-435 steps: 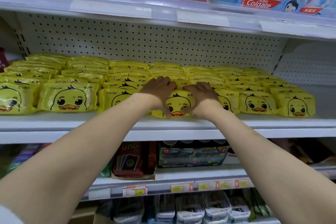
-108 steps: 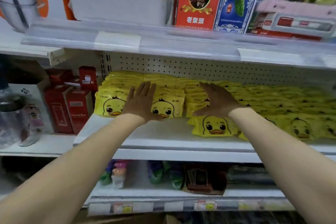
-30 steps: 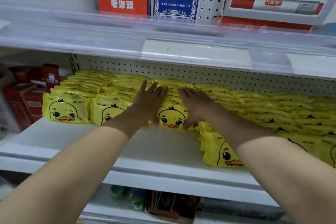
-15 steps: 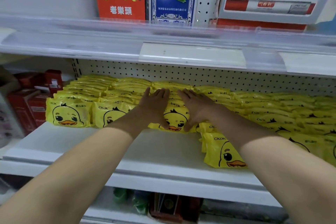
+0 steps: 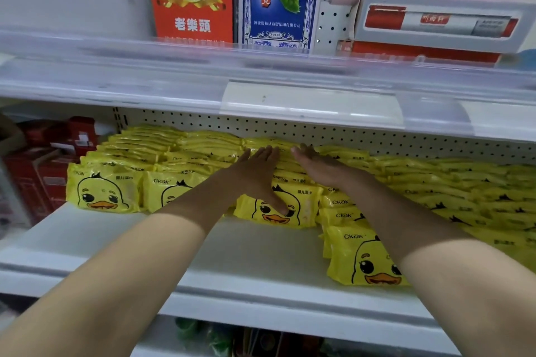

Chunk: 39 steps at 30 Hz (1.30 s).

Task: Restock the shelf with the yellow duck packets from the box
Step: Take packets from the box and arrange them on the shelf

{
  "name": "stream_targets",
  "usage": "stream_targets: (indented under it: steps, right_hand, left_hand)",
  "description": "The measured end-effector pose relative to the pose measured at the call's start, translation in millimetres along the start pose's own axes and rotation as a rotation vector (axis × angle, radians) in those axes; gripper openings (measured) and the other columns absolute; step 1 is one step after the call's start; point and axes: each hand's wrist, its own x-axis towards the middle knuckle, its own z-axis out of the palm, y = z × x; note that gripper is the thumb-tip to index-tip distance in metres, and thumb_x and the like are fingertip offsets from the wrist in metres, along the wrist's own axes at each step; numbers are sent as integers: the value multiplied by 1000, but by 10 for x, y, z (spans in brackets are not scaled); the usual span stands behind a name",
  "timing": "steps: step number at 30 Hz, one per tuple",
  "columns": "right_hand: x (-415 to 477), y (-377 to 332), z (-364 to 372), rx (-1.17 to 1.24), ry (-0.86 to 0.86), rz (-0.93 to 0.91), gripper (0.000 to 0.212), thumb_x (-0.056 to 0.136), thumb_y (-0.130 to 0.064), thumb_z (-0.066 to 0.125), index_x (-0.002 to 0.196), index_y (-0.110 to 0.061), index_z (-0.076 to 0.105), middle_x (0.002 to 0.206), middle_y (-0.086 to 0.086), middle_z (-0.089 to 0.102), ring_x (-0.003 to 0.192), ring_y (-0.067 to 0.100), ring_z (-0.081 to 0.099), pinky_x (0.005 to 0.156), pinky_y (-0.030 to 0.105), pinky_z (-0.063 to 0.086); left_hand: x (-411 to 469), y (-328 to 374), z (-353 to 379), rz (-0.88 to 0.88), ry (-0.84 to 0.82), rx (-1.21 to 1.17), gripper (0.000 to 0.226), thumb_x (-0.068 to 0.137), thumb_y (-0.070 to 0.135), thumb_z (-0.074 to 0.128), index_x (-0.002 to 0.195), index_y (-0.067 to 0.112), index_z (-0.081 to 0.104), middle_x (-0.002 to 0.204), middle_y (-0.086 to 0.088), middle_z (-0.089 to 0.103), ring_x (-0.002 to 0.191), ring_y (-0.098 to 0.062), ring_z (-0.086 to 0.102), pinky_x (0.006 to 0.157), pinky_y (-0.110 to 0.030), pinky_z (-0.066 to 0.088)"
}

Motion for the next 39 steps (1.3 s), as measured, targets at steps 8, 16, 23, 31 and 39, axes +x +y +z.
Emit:
stream_targets:
  steps: [8,16,23,31,39]
  right_hand:
    - [-129,-121,-56,180,-27,-42,69,90,-79,4,153,-52,9,166,-8,7,152,24,11,118,49,13]
    - [-49,-208,6,90,24,-8,76,89,-80,5,155,-45,10,167,-2,1,153,26,6,120,48,12]
    - [-256,-120,-177,163,25,-23,68,94,-74,11,155,-45,10,166,-6,10,152,26,13,117,46,17]
    - [-765,302,-326,194,136,-24,67,94,-73,24,154,-42,26,163,-11,22,150,19,21,116,37,17]
    - [-1519,617,-305,191,140,34,78,85,-83,34,153,-46,24,163,-17,18,150,14,19,119,40,20]
  left_hand:
    - [15,-42,-25,1,-46,-47,150,52,84,68,153,14,-18,160,-8,-21,148,-23,-19,121,-47,-4]
    - [51,-74,-46,-1,-56,42,153,47,87,67,154,14,-15,162,-7,-16,149,-22,-13,121,-47,-3]
    - [0,-98,-63,-51,-46,91,151,48,88,66,155,15,-12,163,-6,-13,150,-21,-11,121,-48,-5]
    - [-218,53,32,-38,124,139,135,62,81,64,155,12,-6,163,-10,-6,151,-24,-5,121,-51,-2]
    - [-531,525,-44,-26,261,123,95,91,36,59,155,9,-5,163,-12,-7,150,-26,-8,121,-50,-3]
